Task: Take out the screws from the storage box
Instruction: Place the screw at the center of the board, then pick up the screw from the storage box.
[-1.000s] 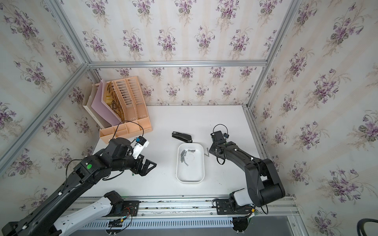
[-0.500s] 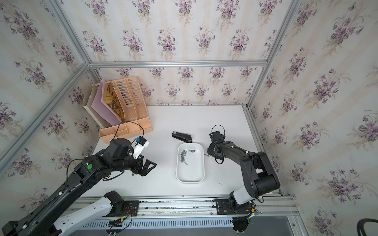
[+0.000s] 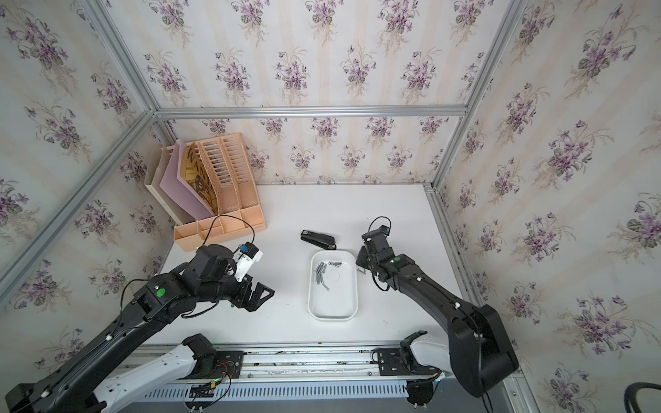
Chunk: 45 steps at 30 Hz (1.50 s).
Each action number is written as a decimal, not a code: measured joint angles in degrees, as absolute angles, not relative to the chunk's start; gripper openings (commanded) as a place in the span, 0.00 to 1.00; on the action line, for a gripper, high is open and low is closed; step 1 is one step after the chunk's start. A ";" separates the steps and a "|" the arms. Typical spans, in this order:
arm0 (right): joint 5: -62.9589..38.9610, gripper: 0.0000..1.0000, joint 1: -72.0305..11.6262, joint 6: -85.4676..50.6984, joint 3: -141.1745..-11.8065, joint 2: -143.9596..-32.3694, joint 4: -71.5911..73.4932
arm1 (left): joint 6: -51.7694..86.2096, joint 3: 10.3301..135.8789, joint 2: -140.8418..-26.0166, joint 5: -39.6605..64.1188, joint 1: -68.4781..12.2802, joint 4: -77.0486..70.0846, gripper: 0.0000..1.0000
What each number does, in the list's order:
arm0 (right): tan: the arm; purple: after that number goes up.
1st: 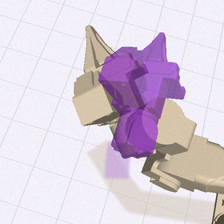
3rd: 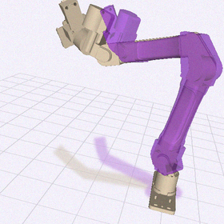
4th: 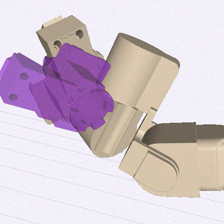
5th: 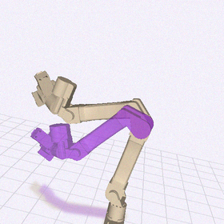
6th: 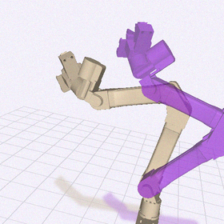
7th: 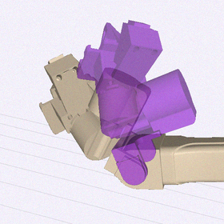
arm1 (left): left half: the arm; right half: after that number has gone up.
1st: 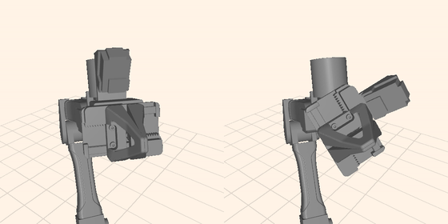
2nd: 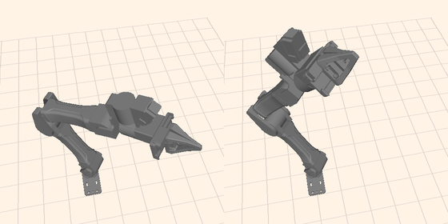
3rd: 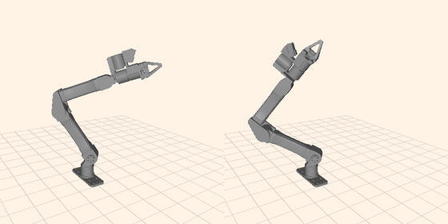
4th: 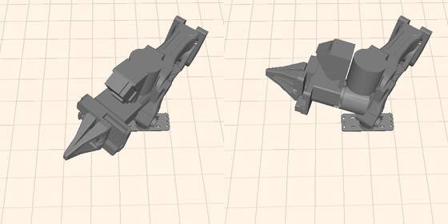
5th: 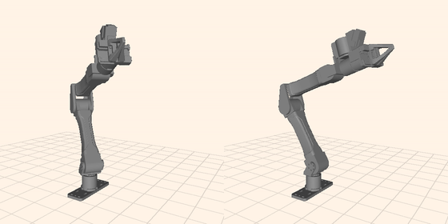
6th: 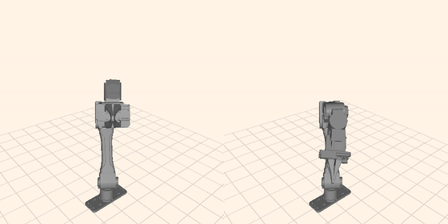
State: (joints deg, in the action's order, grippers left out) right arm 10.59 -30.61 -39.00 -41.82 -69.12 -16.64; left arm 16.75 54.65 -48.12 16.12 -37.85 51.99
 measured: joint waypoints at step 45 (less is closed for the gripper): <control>4.29 0.24 -44.93 -37.12 -56.86 -101.32 -12.97 | 18.02 52.80 -46.70 17.98 -38.41 50.17 0.99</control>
